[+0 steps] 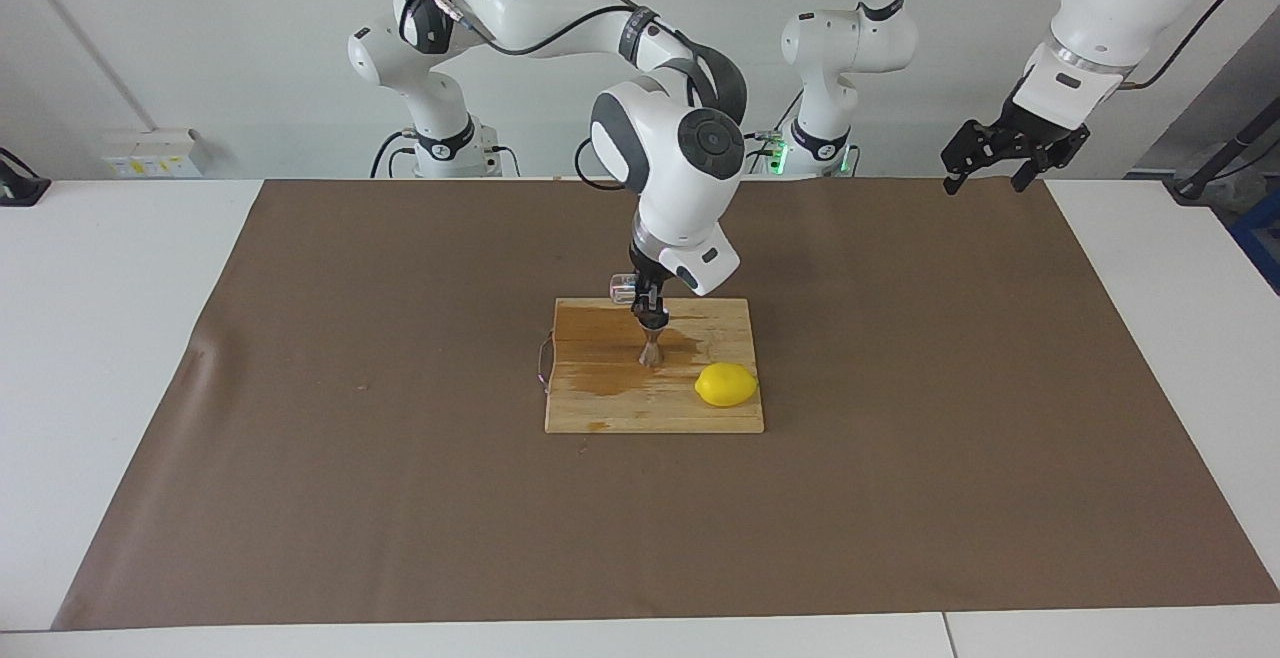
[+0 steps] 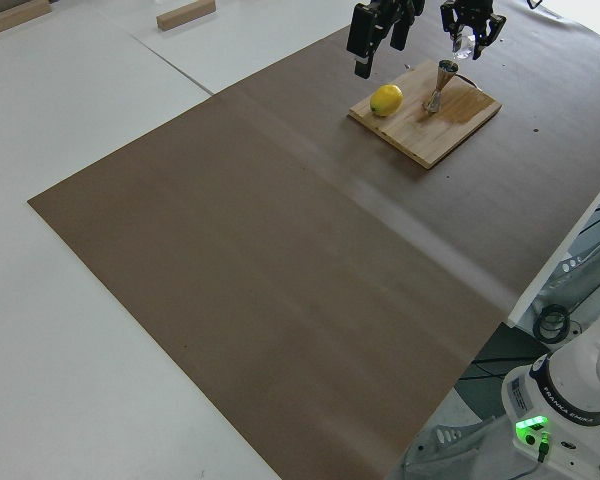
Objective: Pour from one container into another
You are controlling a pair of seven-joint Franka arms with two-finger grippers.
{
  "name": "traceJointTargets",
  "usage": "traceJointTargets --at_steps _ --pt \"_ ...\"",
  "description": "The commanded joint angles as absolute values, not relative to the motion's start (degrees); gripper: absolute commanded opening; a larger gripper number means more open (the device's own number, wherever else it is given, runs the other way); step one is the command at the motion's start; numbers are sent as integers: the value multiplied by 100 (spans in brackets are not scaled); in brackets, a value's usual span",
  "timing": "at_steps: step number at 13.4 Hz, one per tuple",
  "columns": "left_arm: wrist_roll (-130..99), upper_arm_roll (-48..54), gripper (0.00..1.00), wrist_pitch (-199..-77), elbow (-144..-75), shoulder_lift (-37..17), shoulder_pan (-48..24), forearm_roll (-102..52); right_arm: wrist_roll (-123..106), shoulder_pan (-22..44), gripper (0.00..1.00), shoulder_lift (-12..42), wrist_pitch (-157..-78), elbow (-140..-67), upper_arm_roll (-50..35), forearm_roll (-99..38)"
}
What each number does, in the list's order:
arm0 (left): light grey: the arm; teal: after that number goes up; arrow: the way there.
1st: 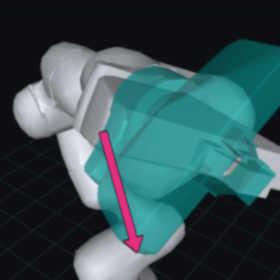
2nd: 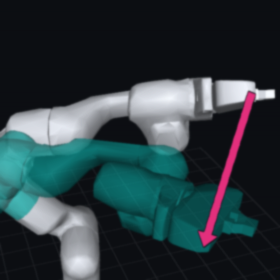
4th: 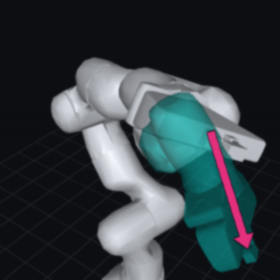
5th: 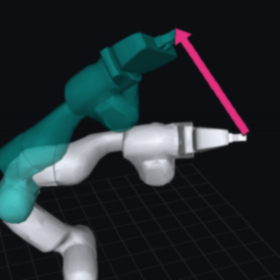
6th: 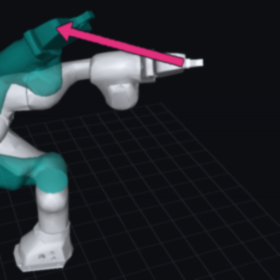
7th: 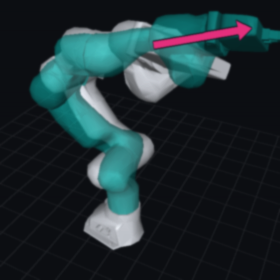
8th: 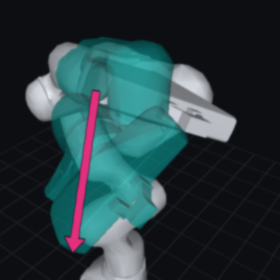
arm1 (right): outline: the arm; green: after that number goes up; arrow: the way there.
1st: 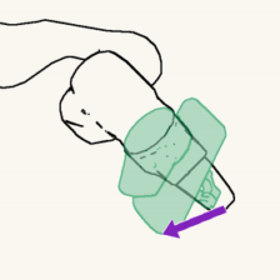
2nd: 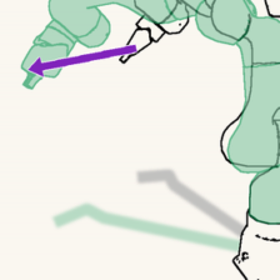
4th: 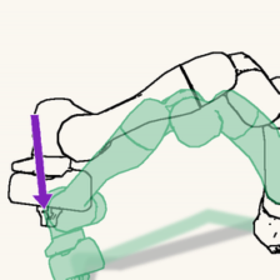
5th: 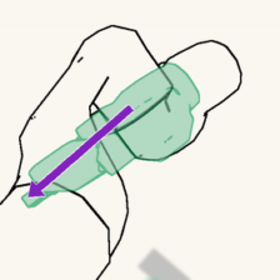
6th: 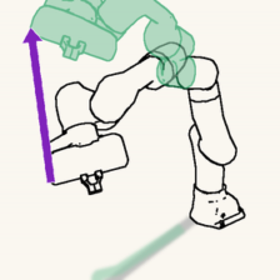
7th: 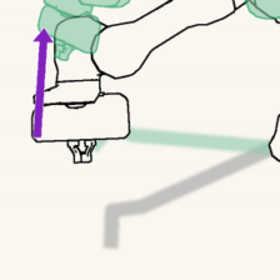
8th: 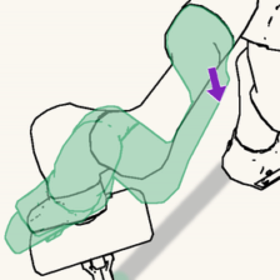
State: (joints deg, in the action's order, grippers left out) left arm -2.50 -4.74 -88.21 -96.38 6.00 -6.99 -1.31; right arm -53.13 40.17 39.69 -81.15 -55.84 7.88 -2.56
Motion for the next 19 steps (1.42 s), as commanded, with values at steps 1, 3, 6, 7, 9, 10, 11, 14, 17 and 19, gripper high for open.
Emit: traceJointTargets --at_steps 1,3,6,7,9,10,11,14,17,19 --pt "-237 -475 100 -8815 -9782 738 -694 -35 -5370 3973 28 4017 -8104 -5423 738 -184" --pt "-237 -475 100 -8815 -9773 747 -703 -35 -5361 3955 32 3982 -8165 -5440 747 -280" --pt "-237 -475 100 -8815 -9782 747 -694 -35 -5335 3911 34 3964 -8209 -5449 747 -527" --pt "-229 -475 100 -8815 -9782 738 -703 -35 -5326 3894 34 3946 -8261 -5475 756 -658" --pt "-229 -475 100 -8815 -9774 738 -694 -35 -5361 3806 35 3938 -8288 -5476 756 -816" --pt "-229 -475 100 -8815 -9782 747 -694 -35 -5414 3771 36 3929 -8427 -5493 756 -948" --pt "-237 -475 100 -8815 -9782 738 -694 -35 -5440 3744 36 3885 -8516 -5545 756 -984" --pt "-229 -475 100 -8815 -9782 747 -703 -35 -5554 3665 36 3788 -8727 -5721 756 -1063" --pt "-229 -475 100 -8815 -9774 747 -694 -35 -5651 3612 37 3727 -8858 -5836 756 -1142" --pt "-229 -475 100 -8815 -9782 747 -694 -35 -5704 3560 37 3307 -9436 -6587 756 -1160"
